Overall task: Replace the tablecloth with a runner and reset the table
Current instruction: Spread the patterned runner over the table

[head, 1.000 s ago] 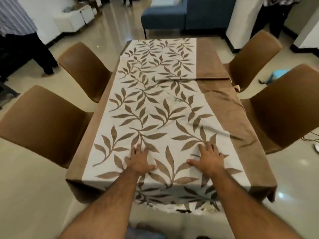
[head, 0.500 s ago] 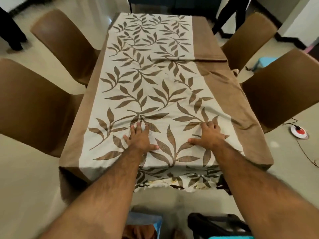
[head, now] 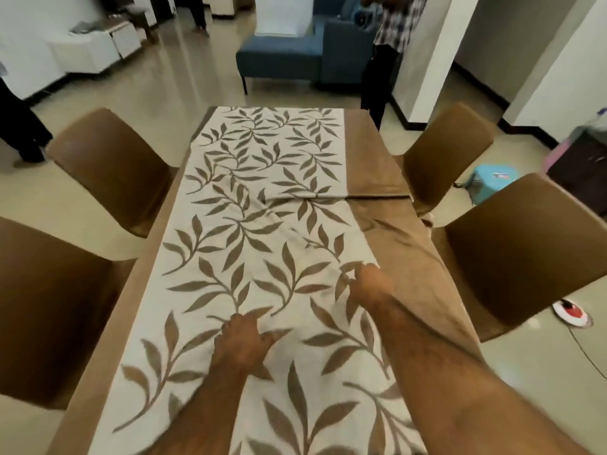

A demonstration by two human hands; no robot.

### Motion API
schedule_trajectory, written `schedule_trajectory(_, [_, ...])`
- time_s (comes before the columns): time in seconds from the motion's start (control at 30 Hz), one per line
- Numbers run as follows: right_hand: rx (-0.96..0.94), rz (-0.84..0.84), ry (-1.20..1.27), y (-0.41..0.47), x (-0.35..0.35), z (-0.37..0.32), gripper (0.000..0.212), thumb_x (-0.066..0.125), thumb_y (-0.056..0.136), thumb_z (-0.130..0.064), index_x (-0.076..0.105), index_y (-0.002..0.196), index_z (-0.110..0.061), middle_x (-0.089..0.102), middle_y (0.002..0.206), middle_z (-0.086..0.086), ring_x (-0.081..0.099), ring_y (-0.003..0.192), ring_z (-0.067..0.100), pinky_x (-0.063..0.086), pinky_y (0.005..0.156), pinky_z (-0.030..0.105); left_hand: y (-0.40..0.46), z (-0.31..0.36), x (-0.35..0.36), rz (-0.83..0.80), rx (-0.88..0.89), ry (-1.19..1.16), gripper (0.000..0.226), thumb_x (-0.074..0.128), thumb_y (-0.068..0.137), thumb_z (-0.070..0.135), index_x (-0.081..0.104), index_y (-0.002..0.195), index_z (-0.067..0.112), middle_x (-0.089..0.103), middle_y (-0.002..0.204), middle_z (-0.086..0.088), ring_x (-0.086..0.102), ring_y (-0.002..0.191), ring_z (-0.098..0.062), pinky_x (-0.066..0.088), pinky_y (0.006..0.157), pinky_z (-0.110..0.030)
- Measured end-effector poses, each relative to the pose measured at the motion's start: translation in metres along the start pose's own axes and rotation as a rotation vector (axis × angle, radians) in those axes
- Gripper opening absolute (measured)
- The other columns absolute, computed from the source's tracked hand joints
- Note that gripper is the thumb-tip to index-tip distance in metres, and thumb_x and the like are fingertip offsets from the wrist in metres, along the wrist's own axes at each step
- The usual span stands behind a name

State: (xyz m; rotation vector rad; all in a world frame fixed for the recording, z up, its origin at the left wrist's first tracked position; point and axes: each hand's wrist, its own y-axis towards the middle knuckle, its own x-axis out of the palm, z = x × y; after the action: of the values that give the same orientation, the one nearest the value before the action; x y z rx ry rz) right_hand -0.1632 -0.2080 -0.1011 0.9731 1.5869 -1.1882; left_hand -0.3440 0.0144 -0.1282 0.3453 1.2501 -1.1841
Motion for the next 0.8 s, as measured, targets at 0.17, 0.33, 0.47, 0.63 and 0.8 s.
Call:
schedule_trajectory(0.17, [-0.045, 0.075, 0.05, 0.098, -0.018, 0.035, 0.048, 0.046, 0.095, -0.047, 0.044, 0.137, -0.024, 0.042, 0.144, 0.013, 0.037, 0.134, 0.032, 0.036, 0.108, 0.045, 0.084, 0.017, 0.005, 0.059, -0.019, 0.072, 0.09, 0.04, 0.081, 0.076, 0.021, 0.153, 0.025, 0.015, 0.163, -0.007, 0.008, 0.15, -0.028, 0.017, 0.12, -0.049])
schedule_trajectory(0.33, [-0.007, -0.033, -0.052, 0.154, -0.016, 0.073, 0.064, 0.033, 0.093, -0.065, 0.038, 0.144, -0.028, 0.024, 0.159, 0.007, 0.018, 0.147, 0.03, 0.022, 0.117, 0.05, 0.112, 0.04, 0.015, 0.105, -0.172, 0.096, 0.086, 0.032, 0.084, 0.079, 0.014, 0.154, 0.032, -0.006, 0.164, -0.004, -0.008, 0.15, -0.028, 0.002, 0.119, -0.053])
schedule_trajectory(0.47, [0.009, 0.024, -0.068, 0.144, -0.008, 0.099, 0.057, 0.035, 0.091, -0.065, 0.045, 0.132, -0.027, 0.041, 0.146, 0.005, 0.037, 0.132, 0.029, 0.036, 0.106, 0.049, 0.114, 0.046, 0.019, 0.172, -0.228, 0.076, 0.089, 0.03, 0.081, 0.082, 0.016, 0.154, 0.033, -0.004, 0.164, 0.0, -0.008, 0.15, -0.025, 0.005, 0.119, -0.053])
schedule_trajectory(0.63, [0.116, 0.013, -0.117, 0.134, -0.026, 0.115, 0.051, 0.038, 0.093, -0.061, 0.051, 0.124, -0.024, 0.051, 0.135, 0.005, 0.047, 0.122, 0.03, 0.035, 0.104, 0.048, 0.115, 0.048, 0.021, 0.154, -0.274, 0.093, 0.098, 0.035, 0.075, 0.086, 0.013, 0.154, 0.034, -0.008, 0.164, 0.0, -0.008, 0.149, -0.026, 0.006, 0.12, -0.053])
schedule_trajectory(0.8, [0.144, -0.05, -0.114, 0.131, -0.047, 0.119, 0.05, 0.046, 0.092, -0.058, 0.048, 0.129, -0.024, 0.049, 0.139, 0.006, 0.045, 0.127, 0.027, 0.029, 0.113, 0.049, 0.115, 0.051, 0.017, 0.103, -0.284, 0.071, 0.102, 0.042, 0.071, 0.088, 0.012, 0.153, 0.036, -0.012, 0.163, 0.001, -0.008, 0.15, -0.026, 0.006, 0.12, -0.052])
